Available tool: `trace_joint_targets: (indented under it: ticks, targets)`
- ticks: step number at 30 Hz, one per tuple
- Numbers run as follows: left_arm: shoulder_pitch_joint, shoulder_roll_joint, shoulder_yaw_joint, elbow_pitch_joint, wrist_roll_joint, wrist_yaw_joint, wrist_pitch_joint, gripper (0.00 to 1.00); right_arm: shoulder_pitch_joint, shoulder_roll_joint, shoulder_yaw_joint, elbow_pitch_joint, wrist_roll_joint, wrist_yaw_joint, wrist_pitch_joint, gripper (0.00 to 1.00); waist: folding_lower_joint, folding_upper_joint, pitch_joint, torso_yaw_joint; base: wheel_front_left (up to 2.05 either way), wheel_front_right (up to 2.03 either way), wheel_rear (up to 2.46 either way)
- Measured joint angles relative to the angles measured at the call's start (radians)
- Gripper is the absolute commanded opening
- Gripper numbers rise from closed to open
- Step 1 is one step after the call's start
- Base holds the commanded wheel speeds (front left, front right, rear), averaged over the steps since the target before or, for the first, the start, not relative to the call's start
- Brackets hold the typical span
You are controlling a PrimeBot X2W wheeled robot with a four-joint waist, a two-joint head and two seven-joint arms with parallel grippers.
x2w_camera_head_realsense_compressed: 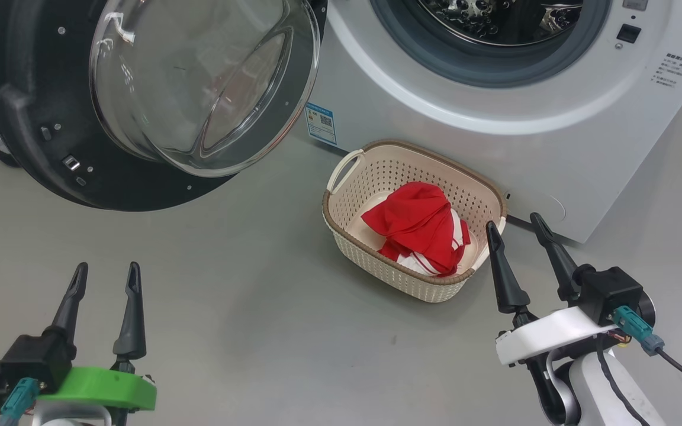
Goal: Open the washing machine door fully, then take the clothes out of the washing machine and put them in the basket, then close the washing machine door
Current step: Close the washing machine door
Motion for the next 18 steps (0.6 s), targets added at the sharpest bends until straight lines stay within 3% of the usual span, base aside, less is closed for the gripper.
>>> trace_joint_targets:
  ticks: [18]
  targets:
    - [0.010,-0.011,0.006,-0.016,0.000,0.000,0.000,1.00,-0.017,-0.018,0.009,0.029,0.014,0.000,0.000,1.00,0.0000,0.0000,0.002,-0.003,0.00,0.00,0.00]
